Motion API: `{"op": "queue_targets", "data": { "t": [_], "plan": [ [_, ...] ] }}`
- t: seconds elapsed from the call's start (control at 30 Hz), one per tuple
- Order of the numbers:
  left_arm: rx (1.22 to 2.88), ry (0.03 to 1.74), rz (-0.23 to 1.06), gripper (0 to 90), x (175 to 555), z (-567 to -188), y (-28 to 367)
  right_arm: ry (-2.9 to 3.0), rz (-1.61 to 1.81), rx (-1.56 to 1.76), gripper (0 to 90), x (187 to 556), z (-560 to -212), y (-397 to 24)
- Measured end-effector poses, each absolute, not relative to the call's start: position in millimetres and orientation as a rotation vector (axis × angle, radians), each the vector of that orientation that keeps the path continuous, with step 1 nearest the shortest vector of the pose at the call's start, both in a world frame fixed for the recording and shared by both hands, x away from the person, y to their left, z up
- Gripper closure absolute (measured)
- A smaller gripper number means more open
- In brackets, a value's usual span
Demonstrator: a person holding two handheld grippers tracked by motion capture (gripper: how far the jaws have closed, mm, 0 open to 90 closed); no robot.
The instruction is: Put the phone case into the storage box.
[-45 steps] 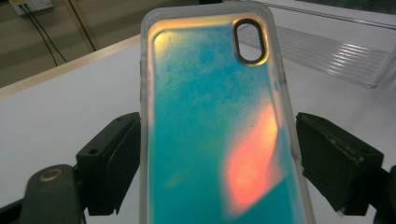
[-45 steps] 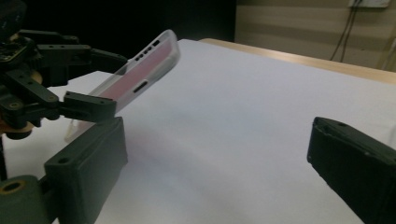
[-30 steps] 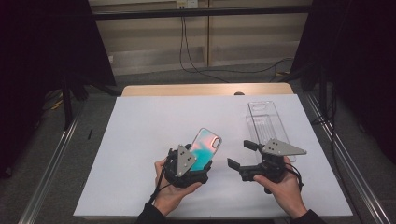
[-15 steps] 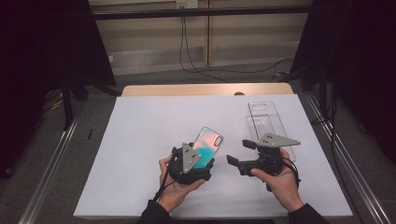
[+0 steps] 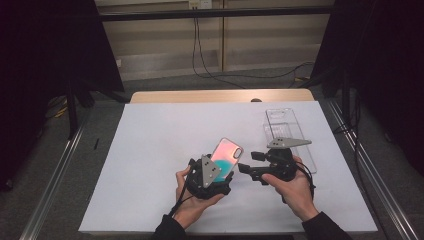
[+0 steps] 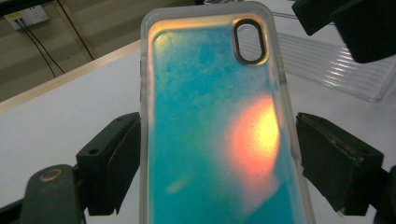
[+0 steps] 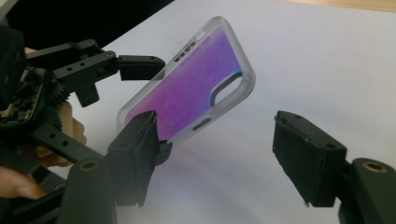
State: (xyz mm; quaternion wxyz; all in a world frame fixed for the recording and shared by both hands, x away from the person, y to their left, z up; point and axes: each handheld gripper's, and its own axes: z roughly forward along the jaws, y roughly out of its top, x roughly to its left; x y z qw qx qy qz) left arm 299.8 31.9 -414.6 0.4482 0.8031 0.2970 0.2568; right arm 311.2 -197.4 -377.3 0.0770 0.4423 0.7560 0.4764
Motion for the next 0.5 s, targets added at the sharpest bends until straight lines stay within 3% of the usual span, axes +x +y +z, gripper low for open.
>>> {"op": "queue_targets", "data": {
  "t": [0.5],
  "plan": [
    [1.983,0.737,0.657,17.0,297.7,-411.8,32.0,2.240,1.437,1.502,53.8,318.8,-375.0,-192.1]
  ]
}}
